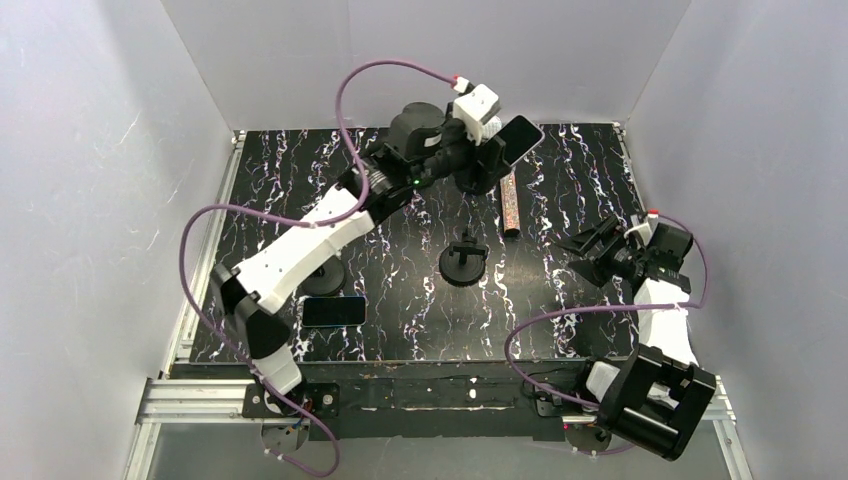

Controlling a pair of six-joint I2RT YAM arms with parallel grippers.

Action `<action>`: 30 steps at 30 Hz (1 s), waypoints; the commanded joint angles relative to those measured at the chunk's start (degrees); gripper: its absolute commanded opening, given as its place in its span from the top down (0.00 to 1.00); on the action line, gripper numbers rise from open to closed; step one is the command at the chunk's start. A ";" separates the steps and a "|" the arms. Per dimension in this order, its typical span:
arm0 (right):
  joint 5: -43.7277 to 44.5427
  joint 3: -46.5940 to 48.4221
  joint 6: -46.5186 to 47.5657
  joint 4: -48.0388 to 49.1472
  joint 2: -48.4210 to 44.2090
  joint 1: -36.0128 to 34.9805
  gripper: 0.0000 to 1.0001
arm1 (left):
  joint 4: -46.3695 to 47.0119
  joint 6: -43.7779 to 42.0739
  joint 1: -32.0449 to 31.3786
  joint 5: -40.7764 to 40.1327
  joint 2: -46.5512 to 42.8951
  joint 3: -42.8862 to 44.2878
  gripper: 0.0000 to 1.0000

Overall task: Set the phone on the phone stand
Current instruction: Pick up the phone at the center of the board.

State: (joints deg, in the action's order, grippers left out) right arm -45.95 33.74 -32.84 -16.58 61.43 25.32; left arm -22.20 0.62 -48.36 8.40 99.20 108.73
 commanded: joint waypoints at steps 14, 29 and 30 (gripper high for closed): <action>3.10 14.68 -1.37 -2.15 2.83 -16.84 0.12 | -1.51 3.02 0.56 -9.82 -27.30 -29.71 1.00; 1.66 21.99 -7.54 0.70 1.00 -28.81 0.07 | -1.18 9.40 0.61 -9.78 -32.07 -36.96 1.00; 1.92 22.63 -8.12 1.09 0.91 -29.80 0.08 | -1.18 9.56 0.55 -9.59 -31.82 -36.86 1.00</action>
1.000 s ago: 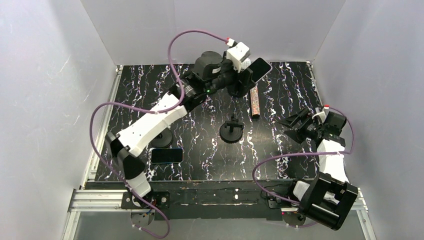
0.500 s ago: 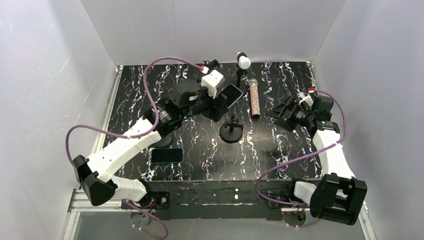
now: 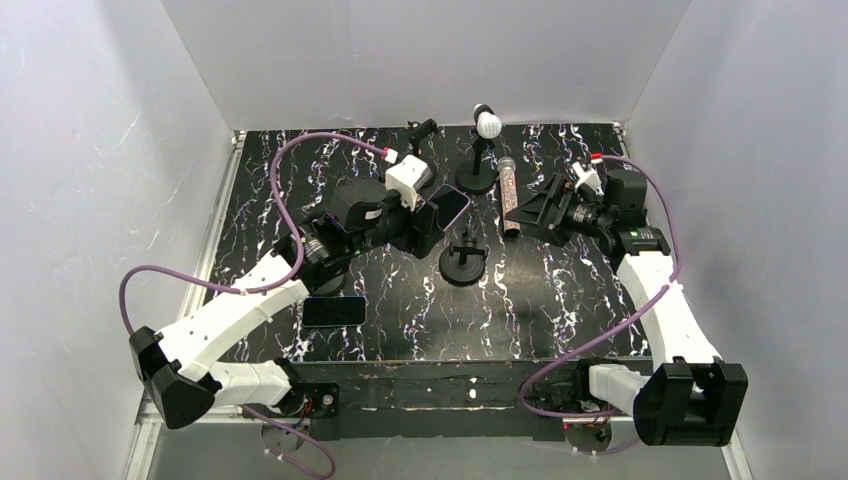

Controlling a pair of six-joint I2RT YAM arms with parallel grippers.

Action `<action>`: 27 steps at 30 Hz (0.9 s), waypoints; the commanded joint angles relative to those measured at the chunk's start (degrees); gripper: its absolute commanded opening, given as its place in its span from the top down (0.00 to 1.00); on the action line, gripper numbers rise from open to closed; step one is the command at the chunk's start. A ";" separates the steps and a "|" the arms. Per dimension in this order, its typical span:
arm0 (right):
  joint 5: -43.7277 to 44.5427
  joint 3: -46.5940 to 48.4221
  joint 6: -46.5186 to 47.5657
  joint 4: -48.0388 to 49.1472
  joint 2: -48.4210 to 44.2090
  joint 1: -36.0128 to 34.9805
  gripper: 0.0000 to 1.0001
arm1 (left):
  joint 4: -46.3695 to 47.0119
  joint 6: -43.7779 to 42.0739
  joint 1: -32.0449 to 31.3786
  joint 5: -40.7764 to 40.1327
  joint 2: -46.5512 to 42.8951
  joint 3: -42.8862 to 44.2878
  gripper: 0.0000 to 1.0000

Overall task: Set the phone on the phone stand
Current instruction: Pick up the phone at the center of the board.

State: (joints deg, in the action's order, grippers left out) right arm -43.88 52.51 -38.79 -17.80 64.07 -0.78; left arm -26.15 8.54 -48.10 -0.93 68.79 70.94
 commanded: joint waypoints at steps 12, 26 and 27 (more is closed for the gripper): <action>-3.02 10.99 -10.35 11.94 4.00 -13.55 0.15 | 2.90 0.79 0.33 0.87 -1.46 0.08 1.00; -11.73 19.78 -9.78 6.75 15.12 -18.38 0.22 | 5.94 -4.69 0.37 6.93 -4.02 -4.40 1.00; -11.75 20.16 -9.00 5.56 15.83 -18.91 0.24 | 6.02 -4.66 0.37 6.98 -4.14 -4.28 1.00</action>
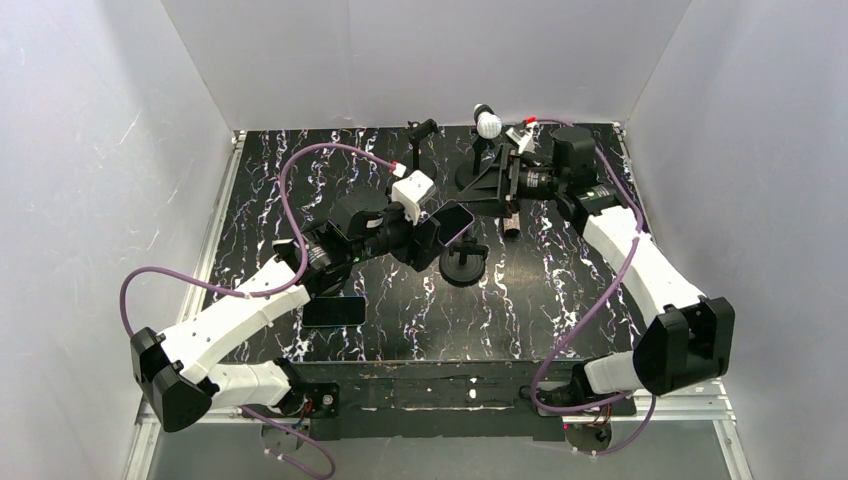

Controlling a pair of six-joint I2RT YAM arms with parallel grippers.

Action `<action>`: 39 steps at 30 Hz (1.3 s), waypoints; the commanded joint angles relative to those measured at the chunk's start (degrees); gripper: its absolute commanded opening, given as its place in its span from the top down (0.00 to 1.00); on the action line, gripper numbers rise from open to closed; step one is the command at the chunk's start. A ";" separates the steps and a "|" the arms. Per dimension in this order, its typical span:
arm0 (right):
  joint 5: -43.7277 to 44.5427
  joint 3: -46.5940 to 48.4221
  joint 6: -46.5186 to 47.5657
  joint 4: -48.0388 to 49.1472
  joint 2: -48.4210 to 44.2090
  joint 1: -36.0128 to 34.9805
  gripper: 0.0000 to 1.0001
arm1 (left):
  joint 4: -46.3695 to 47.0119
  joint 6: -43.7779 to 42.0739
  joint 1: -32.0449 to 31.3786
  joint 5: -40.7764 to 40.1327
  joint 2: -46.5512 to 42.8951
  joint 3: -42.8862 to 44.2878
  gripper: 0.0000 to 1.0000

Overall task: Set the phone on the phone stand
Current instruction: Pick up the phone at the center of the board.

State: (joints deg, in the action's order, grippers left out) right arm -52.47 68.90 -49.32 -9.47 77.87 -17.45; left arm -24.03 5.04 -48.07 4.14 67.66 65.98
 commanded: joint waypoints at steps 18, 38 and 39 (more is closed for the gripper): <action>-5.20 3.87 2.68 -3.54 4.64 -4.50 0.99 | 3.85 -0.86 0.19 2.07 -2.46 0.87 1.00; -7.14 10.01 23.03 -12.76 1.58 -4.51 0.99 | 2.23 13.04 10.90 23.31 -1.31 7.87 0.06; -8.11 10.19 23.90 -12.87 1.40 -4.52 0.99 | 3.18 14.74 12.63 27.35 -0.99 7.87 0.06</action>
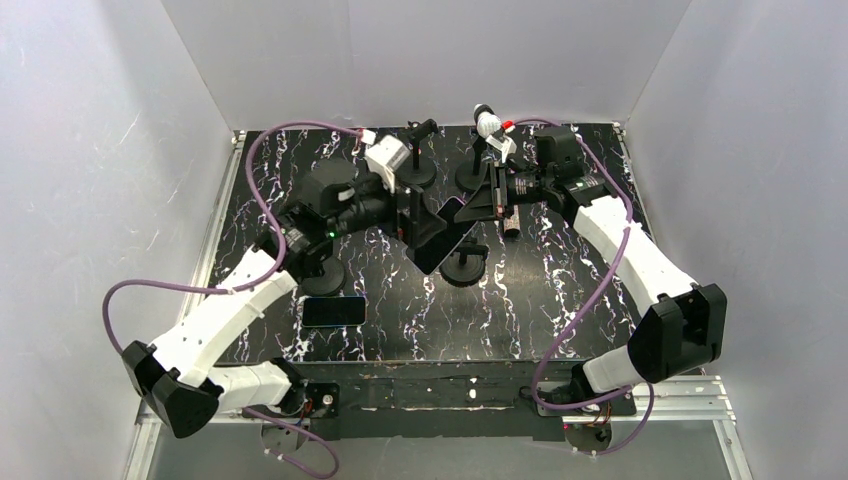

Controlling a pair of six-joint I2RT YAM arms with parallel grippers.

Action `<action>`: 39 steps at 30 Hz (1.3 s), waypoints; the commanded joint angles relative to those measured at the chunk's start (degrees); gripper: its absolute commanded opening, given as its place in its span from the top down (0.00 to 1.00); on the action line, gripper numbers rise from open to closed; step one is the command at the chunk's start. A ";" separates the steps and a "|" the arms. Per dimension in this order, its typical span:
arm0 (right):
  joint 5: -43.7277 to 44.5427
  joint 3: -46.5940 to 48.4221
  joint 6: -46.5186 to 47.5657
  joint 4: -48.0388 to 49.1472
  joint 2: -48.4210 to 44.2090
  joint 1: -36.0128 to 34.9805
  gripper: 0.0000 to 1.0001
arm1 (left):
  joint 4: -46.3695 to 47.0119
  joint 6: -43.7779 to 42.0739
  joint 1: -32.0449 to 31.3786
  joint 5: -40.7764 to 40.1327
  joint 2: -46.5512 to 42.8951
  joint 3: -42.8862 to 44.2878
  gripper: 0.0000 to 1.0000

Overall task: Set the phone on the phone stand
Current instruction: Pick up the phone at the center of the board.

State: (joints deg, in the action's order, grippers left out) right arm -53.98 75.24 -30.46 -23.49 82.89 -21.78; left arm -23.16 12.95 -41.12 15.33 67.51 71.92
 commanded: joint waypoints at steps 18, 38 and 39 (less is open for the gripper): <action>-14.12 6.72 9.28 3.26 -6.69 -0.17 0.99 | 8.21 13.96 10.10 45.82 4.70 -4.98 0.46; 3.86 1.65 0.40 12.84 -12.37 -0.13 0.25 | 18.31 17.37 8.86 41.96 3.66 -10.34 1.00; 6.56 1.17 -0.35 13.14 -13.13 -0.06 0.22 | 19.27 17.49 8.84 40.25 2.81 -11.03 1.00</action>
State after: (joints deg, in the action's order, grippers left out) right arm -57.95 77.82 -27.40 -15.90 74.54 -21.87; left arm -8.23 29.69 -32.08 60.99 74.37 61.80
